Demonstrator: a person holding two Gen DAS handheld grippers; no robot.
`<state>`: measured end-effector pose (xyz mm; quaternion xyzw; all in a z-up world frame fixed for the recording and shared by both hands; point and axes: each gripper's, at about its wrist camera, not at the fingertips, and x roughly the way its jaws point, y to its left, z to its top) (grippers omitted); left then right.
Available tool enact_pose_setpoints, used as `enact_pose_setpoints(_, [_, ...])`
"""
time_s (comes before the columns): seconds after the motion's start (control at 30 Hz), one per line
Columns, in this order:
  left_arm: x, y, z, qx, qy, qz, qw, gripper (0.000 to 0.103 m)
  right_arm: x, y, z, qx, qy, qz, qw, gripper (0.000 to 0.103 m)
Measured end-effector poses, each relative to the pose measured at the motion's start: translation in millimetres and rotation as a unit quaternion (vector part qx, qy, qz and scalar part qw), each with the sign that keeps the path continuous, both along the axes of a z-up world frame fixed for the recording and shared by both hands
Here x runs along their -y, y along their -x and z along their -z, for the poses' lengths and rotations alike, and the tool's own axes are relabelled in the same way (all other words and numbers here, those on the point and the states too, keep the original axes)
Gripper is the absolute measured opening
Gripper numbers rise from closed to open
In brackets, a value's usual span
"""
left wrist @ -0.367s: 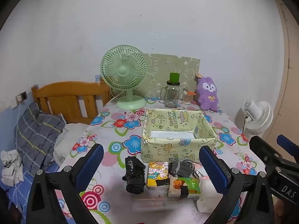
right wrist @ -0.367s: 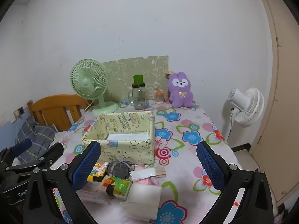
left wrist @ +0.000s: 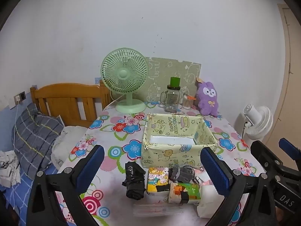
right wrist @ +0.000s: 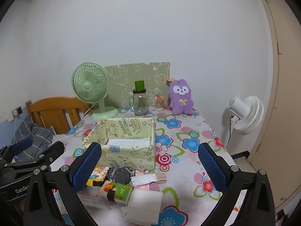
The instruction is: Organize soft objects
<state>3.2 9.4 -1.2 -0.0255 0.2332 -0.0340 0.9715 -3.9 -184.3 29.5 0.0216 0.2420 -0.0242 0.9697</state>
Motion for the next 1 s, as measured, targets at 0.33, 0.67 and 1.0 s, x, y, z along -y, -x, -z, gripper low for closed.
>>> enact_pose_setpoints(0.33, [3.8,-3.4,3.2,-0.004,-0.011,-0.011,0.9999,0.103,1.3,-2.5,1.7,0.002,0.001,-0.006,1.000,0.103])
enact_pose_setpoints(0.67, [3.9,-6.7,3.0,-0.008,-0.015,-0.011,0.9998,0.103,1.3,-3.1,4.2,0.001,-0.004,-0.005,1.000,0.103])
enact_pose_setpoints(1.0, [2.8,-7.8,1.6,-0.009,-0.015,-0.011,0.9998,0.103,4.3,-3.0,4.7,-0.001,-0.010,-0.003,1.000,0.103])
